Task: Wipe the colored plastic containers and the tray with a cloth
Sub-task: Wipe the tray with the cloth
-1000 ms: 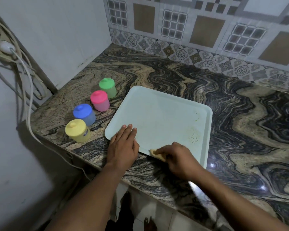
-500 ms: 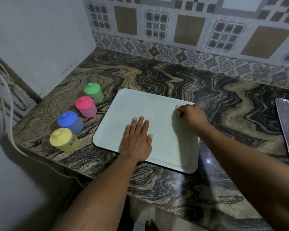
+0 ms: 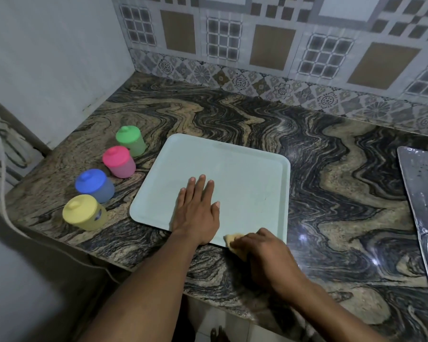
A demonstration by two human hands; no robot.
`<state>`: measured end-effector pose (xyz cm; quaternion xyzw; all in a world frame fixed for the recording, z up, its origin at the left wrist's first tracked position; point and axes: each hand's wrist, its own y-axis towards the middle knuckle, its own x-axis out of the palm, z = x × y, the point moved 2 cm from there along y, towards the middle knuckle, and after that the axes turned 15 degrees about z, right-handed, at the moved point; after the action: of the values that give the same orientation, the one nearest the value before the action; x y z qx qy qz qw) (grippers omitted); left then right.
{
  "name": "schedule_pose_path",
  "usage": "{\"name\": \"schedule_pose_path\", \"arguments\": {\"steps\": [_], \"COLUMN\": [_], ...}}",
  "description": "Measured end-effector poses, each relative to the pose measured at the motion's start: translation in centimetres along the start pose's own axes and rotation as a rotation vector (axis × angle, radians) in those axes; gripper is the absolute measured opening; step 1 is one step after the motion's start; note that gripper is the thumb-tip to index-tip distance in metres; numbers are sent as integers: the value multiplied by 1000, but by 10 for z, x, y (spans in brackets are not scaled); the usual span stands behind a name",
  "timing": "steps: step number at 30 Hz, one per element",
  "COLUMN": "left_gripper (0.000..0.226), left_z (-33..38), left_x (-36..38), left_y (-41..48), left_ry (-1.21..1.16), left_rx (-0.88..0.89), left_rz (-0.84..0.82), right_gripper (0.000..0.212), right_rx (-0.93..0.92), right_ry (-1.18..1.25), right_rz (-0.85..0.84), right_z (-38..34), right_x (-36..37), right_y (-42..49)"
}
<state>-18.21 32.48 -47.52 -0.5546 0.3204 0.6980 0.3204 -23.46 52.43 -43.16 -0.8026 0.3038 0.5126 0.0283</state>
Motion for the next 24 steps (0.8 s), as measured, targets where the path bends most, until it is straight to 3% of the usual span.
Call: {"name": "schedule_pose_path", "arguments": {"steps": [2,4,7,10,13,19,24], "left_gripper": [64,64,64,64,64,64,63], "left_z": [0,1,1,1,1,1,3], "left_x": [-1,-2,-1,0,0,0,-3], "left_y": [0,-1,0,0,0,-1,-1], "left_ry": [-1,3,11,18,19,22,14], "left_rx": [2,3,4,1,-3,-8,-13], "left_rz": [-3,1,3,2,-2,0,1], "right_gripper": [36,26,17,31,29,33,23], "right_rx": [172,308,378,378,336,136,-9], "right_ry": [147,204,71,-218,-417,-640,-602], "right_rz": [32,199,371,167,-69,-122,-108], "right_z": [10,33,74,111,115,89,50], "right_x": [-17,-38,-62,-56,-32,-5,-5], "right_y": [18,52,120,174,182,135,67]}}
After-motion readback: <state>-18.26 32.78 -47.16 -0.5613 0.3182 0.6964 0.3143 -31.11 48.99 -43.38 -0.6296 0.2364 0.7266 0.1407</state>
